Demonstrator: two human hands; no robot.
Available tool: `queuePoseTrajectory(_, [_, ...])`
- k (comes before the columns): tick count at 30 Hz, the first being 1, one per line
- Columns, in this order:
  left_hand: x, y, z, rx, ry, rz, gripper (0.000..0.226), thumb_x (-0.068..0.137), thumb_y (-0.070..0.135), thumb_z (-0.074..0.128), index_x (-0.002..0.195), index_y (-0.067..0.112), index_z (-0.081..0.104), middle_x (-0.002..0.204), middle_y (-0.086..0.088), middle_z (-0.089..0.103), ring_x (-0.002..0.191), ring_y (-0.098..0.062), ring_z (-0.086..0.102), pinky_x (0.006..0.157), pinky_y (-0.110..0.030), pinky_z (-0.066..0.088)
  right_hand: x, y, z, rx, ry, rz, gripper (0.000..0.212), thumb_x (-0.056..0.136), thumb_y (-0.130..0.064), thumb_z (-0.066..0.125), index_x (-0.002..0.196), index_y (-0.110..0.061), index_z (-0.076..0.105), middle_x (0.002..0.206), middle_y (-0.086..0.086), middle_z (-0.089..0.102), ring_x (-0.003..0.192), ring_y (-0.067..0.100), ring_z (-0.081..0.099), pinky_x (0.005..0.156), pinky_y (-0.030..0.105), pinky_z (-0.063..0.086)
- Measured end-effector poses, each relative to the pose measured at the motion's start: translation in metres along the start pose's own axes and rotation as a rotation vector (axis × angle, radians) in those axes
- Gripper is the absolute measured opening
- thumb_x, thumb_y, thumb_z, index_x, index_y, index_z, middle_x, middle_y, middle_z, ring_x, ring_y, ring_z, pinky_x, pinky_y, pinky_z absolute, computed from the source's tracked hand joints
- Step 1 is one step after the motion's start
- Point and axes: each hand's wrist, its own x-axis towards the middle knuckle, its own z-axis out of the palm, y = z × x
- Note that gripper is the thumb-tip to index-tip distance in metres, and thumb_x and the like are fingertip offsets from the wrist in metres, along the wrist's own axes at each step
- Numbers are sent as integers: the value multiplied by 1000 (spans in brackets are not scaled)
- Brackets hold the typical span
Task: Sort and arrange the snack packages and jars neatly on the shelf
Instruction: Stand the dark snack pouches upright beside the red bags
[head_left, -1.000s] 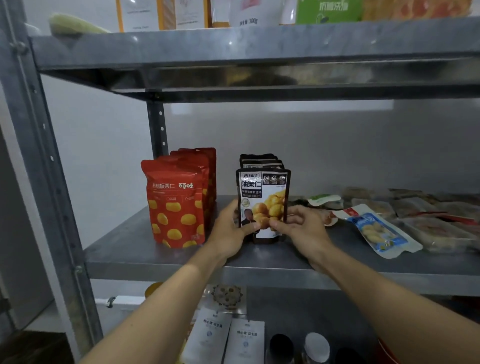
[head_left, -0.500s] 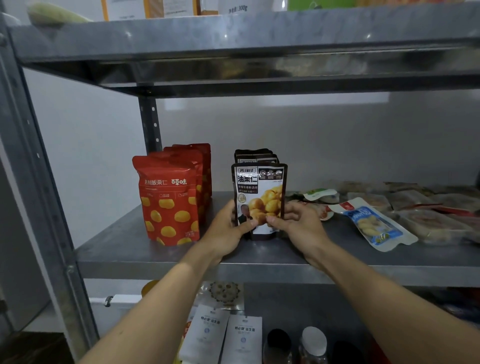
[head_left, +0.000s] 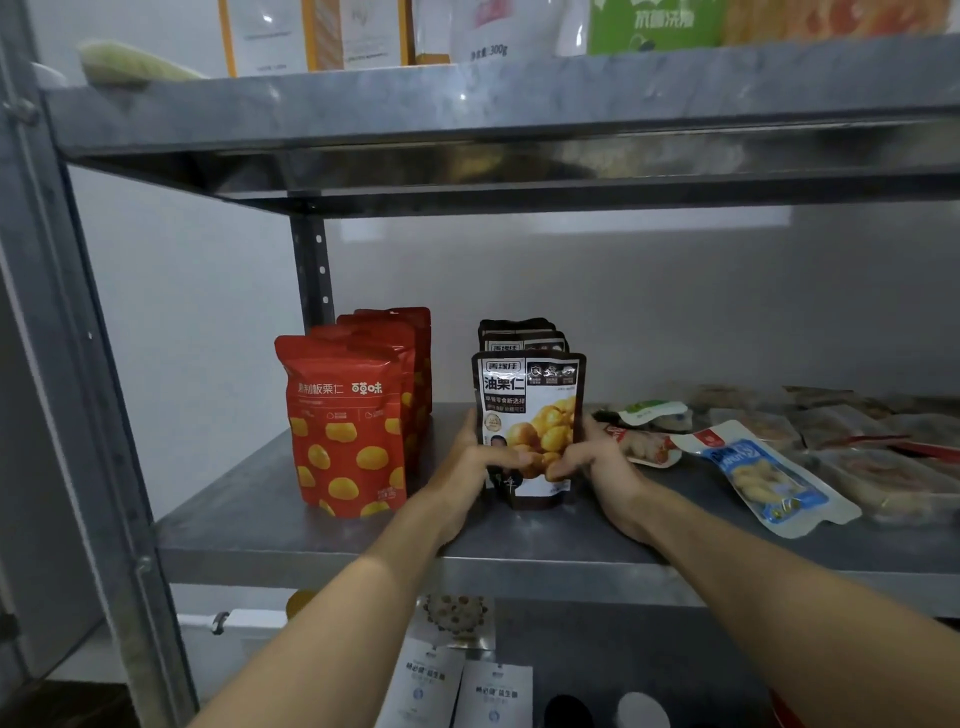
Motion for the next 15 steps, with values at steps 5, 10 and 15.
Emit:
queuePoseTrajectory(5, [4, -6, -5, -20, -29, 14, 77, 56, 15, 81, 127, 20, 52, 111, 1, 71, 104, -15, 66, 88, -27, 48, -3, -7, 3, -45, -84, -70, 69, 46, -7, 59, 112, -27, 54, 118, 8, 67, 113, 28, 60, 100, 47, 45])
queuePoseTrajectory(10, [1, -4, -3, 7, -82, -5, 70, 63, 4, 84, 125, 15, 54, 109, 2, 72, 100, -10, 68, 76, -15, 52, 2, 1, -5, -67, -83, -93, 72, 55, -12, 70, 124, -25, 53, 118, 1, 69, 115, 25, 60, 98, 40, 45])
queuePoseTrajectory(15, [-1, -6, -3, 7, -48, 15, 71, 61, -10, 82, 123, 12, 55, 109, -2, 72, 101, -14, 69, 76, -21, 54, 1, 1, -7, -22, -71, -77, 65, 59, -25, 89, 116, -32, 57, 118, -4, 69, 114, 14, 62, 100, 34, 46])
